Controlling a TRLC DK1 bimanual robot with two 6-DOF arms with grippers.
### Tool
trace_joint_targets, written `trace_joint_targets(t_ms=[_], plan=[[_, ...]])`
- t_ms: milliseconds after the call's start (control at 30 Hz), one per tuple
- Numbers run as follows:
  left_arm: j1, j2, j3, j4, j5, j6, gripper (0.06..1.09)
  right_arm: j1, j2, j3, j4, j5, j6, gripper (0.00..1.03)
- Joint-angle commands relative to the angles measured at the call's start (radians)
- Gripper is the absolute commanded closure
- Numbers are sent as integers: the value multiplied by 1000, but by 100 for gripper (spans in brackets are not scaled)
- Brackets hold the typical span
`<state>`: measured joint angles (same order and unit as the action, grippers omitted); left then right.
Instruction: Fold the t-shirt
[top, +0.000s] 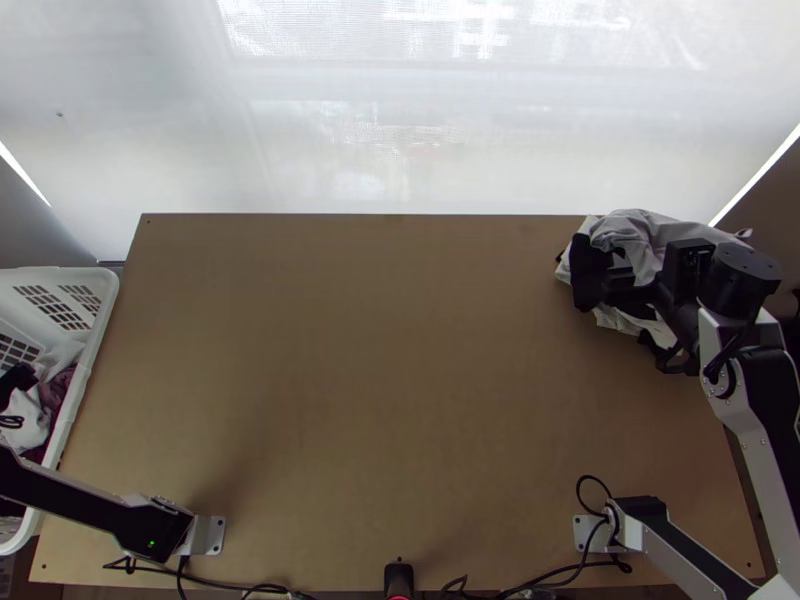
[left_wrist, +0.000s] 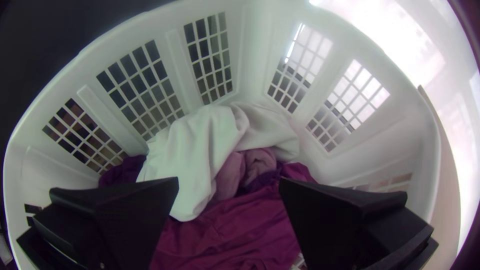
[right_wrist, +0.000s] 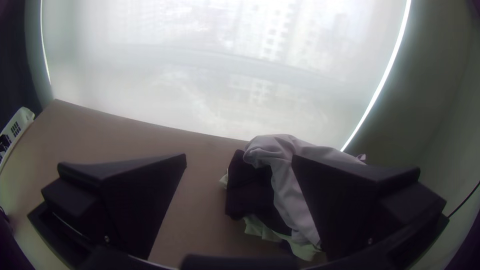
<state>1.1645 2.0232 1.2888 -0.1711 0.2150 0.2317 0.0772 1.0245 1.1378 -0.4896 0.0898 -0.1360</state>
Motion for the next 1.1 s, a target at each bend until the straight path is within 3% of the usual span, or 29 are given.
trace_joint_targets(t_ms=[0, 300, 367, 700, 900, 1000, 1067], plan=[[-6, 246, 211, -7, -85, -12, 11, 39, -29, 16, -58, 14, -17, 5], [-25, 454, 419, -97, -169, -48, 15, 72, -41, 30, -110, 25, -27, 5], [-28, 476, 432, -108, -169, -46, 19, 73, -41, 30, -112, 25, -27, 5], [-43, 473, 455, -151, -172, -52, 18, 78, -43, 22, -130, 25, -22, 5], [-42, 301, 415, -237, -149, -140, 12, 75, -106, -42, -130, 44, -16, 5], [-51, 103, 280, -228, -46, -154, 11, 88, -176, -139, -133, 59, -5, 5], [-68, -66, 158, -200, 12, -160, 11, 101, -248, -236, -93, 57, 58, 5]])
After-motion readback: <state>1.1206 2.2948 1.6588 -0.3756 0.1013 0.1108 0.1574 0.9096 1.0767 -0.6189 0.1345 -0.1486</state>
